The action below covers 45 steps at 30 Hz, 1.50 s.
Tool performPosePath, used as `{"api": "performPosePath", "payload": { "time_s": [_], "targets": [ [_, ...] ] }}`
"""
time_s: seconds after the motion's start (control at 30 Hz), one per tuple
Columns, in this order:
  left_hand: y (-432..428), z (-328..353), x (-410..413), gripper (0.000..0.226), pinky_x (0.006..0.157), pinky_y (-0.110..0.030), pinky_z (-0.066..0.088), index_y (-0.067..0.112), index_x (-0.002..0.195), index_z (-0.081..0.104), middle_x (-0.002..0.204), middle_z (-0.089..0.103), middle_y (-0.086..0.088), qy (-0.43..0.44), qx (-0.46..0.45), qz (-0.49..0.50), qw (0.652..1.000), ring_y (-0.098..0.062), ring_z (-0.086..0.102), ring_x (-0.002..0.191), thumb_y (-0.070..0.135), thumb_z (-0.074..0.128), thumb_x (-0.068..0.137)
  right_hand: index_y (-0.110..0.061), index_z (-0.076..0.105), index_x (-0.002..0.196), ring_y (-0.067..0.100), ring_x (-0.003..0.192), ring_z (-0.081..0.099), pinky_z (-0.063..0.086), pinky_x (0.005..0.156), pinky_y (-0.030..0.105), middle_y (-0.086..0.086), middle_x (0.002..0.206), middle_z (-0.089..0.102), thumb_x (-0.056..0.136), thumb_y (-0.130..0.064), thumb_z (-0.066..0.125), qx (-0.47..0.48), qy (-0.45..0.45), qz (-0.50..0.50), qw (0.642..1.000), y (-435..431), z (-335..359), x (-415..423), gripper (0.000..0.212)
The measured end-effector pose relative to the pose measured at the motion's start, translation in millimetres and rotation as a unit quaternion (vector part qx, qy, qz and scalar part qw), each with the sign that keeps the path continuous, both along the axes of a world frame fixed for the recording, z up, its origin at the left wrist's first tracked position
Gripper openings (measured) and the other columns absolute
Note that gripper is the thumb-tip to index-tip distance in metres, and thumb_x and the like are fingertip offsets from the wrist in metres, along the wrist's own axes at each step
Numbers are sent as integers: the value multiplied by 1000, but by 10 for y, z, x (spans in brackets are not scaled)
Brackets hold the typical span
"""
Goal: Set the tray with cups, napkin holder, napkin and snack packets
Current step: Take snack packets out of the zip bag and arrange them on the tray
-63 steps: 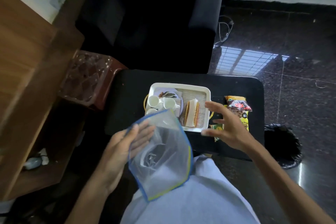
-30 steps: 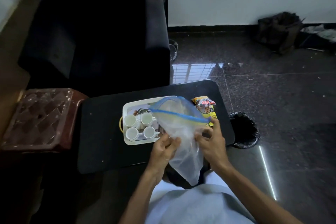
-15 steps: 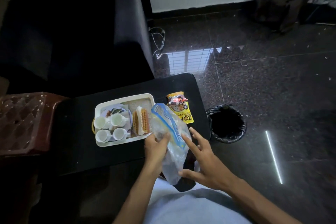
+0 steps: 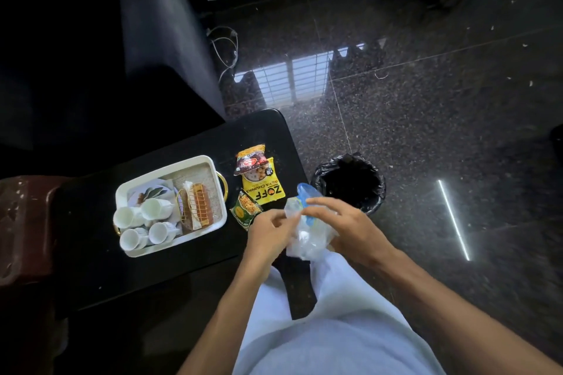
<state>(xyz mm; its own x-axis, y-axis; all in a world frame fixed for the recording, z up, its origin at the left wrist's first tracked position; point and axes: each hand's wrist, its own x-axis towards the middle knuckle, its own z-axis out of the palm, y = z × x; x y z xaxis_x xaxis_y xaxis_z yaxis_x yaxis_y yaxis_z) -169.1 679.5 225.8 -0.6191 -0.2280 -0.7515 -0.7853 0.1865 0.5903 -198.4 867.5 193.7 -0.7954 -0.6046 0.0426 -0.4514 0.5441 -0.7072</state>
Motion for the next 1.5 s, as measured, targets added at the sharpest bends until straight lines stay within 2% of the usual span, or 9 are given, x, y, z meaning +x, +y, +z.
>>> {"api": "performPosePath", "payload": {
  "time_s": [0.13, 0.27, 0.43, 0.63, 0.77, 0.87, 0.97, 1.13, 1.5],
  "targets": [
    [124, -127, 64, 39, 79, -15, 49, 31, 134, 62, 124, 65, 12, 91, -71, 85, 990, 5, 60, 106, 44, 62, 97, -9, 71, 119, 31, 112, 65, 55, 92, 43, 12, 126, 65, 61, 17, 77, -15, 53, -221, 974, 154, -230, -151, 64],
    [427, -546, -27, 69, 87, -27, 60, 34, 147, 50, 137, 65, 9, 59, 174, 110, 977, -9, 67, 119, 57, 71, 85, -14, 66, 123, 19, 118, 61, 51, 99, 32, 6, 128, 63, 66, 14, 78, -96, 31, -331, 938, 125, -564, -189, 64],
    [690, -1335, -448, 70, 87, -39, 61, 17, 121, 71, 114, 77, -12, 61, 234, 92, 966, -28, 75, 106, 68, 75, 74, -34, 64, 121, 14, 94, 72, 59, 78, 31, -8, 110, 72, 76, -24, 81, -210, -239, -400, 859, 73, -1087, -78, 49],
    [792, -2319, -918, 45, 76, -35, 60, 2, 113, 73, 109, 77, -21, -6, 249, 23, 968, -32, 74, 95, 38, 76, 87, -20, 38, 137, 17, 95, 74, 58, 75, 23, 3, 106, 77, 76, -20, 83, -297, -462, -365, 752, 590, -1823, -325, 76],
    [957, -2884, -1121, 31, 76, -32, 61, -4, 114, 71, 112, 74, -26, -40, 228, -8, 973, -28, 73, 92, 18, 71, 92, -30, 30, 144, -13, 90, 62, 53, 72, 9, -10, 113, 61, 66, -22, 90, -133, -409, -391, 814, 809, -2404, -552, 98],
    [1050, -3253, -1260, 27, 72, -28, 60, -2, 111, 73, 109, 76, -22, -51, 181, -59, 980, -24, 73, 89, 16, 74, 91, -20, 59, 132, 0, 94, 56, 50, 79, 6, -3, 117, 44, 66, -19, 92, -35, -351, -393, 849, 865, -2872, -614, 74],
    [1159, -3525, -1360, 29, 82, -39, 62, 5, 109, 74, 107, 77, -15, -38, 130, -91, 987, -26, 73, 96, 25, 77, 90, -16, 74, 110, 12, 85, 60, 41, 64, 5, -1, 106, 58, 70, -20, 89, 31, -297, -413, 860, 859, -3298, -675, 43],
    [1312, -3843, -1440, 50, 86, -40, 52, 17, 122, 57, 120, 55, -4, 73, -175, -186, 964, -22, 56, 107, 29, 82, 81, -20, 77, 97, 21, 91, 50, 34, 68, 25, 1, 92, 65, 81, -17, 71, 125, -216, -453, 856, 858, -3846, -782, 17],
    [1516, -4506, -1571, 37, 102, -43, 50, -1, 131, 59, 136, 61, -19, -37, -122, -431, 893, -36, 57, 127, 9, 58, 95, -6, 59, 130, 37, 110, 55, 45, 91, 39, 17, 121, 61, 84, -4, 69, 181, -270, -414, 850, 893, -4692, -998, 47]
  ]
}}
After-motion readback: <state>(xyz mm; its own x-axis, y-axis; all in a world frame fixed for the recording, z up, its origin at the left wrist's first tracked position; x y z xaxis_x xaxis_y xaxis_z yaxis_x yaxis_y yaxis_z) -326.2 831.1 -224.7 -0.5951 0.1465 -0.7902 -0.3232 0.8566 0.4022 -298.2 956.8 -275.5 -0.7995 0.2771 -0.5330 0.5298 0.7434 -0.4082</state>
